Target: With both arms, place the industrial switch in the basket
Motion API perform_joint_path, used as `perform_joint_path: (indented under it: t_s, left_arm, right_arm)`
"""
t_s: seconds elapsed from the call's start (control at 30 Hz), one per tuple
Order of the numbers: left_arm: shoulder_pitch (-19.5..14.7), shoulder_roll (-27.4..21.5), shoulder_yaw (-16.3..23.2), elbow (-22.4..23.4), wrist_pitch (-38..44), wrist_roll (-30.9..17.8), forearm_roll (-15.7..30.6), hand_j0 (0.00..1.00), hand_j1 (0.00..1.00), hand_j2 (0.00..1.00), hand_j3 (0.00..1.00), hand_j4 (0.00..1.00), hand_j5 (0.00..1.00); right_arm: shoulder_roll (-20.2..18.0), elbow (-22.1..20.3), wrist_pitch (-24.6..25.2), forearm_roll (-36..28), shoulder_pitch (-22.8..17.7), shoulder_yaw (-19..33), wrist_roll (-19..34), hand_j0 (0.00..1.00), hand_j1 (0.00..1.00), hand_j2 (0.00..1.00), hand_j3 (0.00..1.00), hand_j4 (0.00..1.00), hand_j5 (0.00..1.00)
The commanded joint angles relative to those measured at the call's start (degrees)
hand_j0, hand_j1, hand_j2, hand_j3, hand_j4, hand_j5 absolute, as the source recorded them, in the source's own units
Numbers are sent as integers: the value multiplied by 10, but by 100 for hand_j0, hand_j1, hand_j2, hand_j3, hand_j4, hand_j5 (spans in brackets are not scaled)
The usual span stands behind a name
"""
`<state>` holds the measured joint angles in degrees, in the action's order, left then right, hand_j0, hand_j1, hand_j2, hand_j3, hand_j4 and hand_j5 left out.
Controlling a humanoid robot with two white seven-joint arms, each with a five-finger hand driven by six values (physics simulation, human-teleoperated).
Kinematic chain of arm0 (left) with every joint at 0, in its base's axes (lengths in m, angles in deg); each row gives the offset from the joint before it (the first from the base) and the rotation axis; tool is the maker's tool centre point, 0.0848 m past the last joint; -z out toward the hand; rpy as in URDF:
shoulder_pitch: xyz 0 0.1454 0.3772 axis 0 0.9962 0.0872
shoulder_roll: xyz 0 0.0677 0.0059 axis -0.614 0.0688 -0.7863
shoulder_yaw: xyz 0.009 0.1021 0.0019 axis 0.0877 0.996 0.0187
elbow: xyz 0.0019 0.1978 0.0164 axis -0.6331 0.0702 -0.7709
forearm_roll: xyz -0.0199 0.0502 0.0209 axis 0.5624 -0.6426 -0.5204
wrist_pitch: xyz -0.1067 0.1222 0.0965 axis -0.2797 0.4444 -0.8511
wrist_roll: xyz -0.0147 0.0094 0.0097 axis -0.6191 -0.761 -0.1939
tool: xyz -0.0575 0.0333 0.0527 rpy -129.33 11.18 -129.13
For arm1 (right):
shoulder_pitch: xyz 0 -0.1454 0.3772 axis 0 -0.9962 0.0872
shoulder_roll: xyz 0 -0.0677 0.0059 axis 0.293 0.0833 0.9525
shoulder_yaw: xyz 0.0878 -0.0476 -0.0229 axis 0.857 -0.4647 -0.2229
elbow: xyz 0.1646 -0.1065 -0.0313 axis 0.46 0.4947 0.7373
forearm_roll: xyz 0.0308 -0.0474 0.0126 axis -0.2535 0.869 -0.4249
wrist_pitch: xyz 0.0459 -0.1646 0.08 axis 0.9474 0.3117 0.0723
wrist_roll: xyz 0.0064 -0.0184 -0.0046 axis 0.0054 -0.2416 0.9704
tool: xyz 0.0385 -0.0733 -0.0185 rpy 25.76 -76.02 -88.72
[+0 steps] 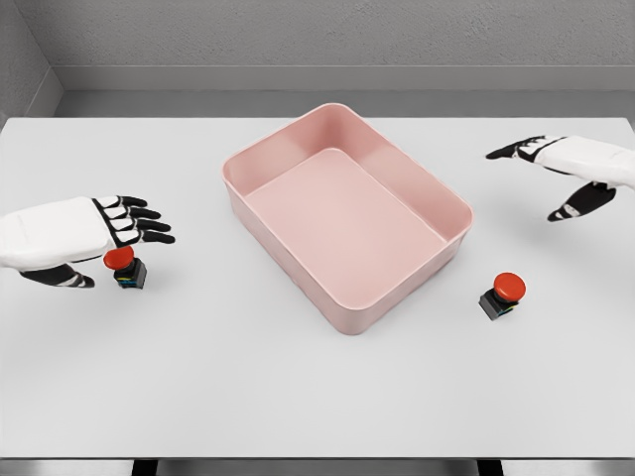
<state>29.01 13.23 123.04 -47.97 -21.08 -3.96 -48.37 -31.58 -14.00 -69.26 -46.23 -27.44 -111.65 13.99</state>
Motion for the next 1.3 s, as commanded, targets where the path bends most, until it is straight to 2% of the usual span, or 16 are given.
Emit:
perform_joint_path:
  t_s: [0.0,0.17,0.2,0.23,0.3,0.33,0.5,0.57,0.7,0.77,0.97,1.03,1.13,1.27]
  left_arm:
    - [0,0,0,0,1,0,3,100,100,100,100,100,100]
    - [1,1,0,0,1,1,2,100,100,100,100,100,100]
    - [4,2,-1,0,1,2,2,100,100,100,100,100,100]
    - [6,2,-3,0,1,5,2,100,100,100,100,100,100]
    - [10,2,-1,0,1,43,0,100,100,100,100,100,100]
    - [10,2,-1,0,1,46,-5,100,100,100,100,100,100]
    - [18,3,-1,7,1,59,-24,100,100,100,100,100,100]
    - [22,25,-1,37,1,58,-48,100,100,100,100,100,100]
    - [20,47,-1,99,1,58,-63,100,100,100,100,100,100]
    - [19,57,-1,112,1,58,-67,100,100,100,100,100,100]
    - [19,80,-1,107,1,58,-70,100,100,100,100,100,100]
    - [19,96,-1,108,1,58,-92,100,100,100,100,100,100]
    - [21,93,1,112,1,59,-92,100,100,100,100,100,100]
    - [25,89,1,114,1,59,-92,100,100,100,100,100,100]
  right_arm:
    - [-4,-1,-1,-3,-1,-1,-3,100,100,100,100,100,100]
    - [-48,-4,-13,0,-1,-7,-6,100,100,100,100,100,100]
    - [-60,-4,-43,0,-1,-16,-6,100,100,100,100,100,100]
    - [-72,-5,-43,0,-1,-21,-6,100,100,100,100,100,100]
    - [-82,-6,-43,0,-1,-43,-7,100,100,100,100,100,100]
    - [-83,-6,-43,0,-1,-57,-7,100,100,100,100,100,100]
    - [-85,-71,-43,0,-3,-79,-5,100,100,100,100,100,100]
    - [-93,-86,-43,0,-4,-78,-5,100,100,100,100,100,100]
    - [-123,-130,-43,0,-12,-78,-6,100,100,100,100,100,100]
    - [-133,-149,-43,0,-21,-77,-6,100,100,100,100,100,100]
    - [-135,-172,-43,0,-36,-77,-5,99,99,99,99,99,99]
    - [-135,-184,-43,0,-37,-77,-5,97,97,97,97,97,97]
    - [-135,-197,-43,0,-42,-77,-6,91,91,91,91,91,91]
    - [-135,-205,-43,0,-47,-78,-6,91,91,91,91,91,91]
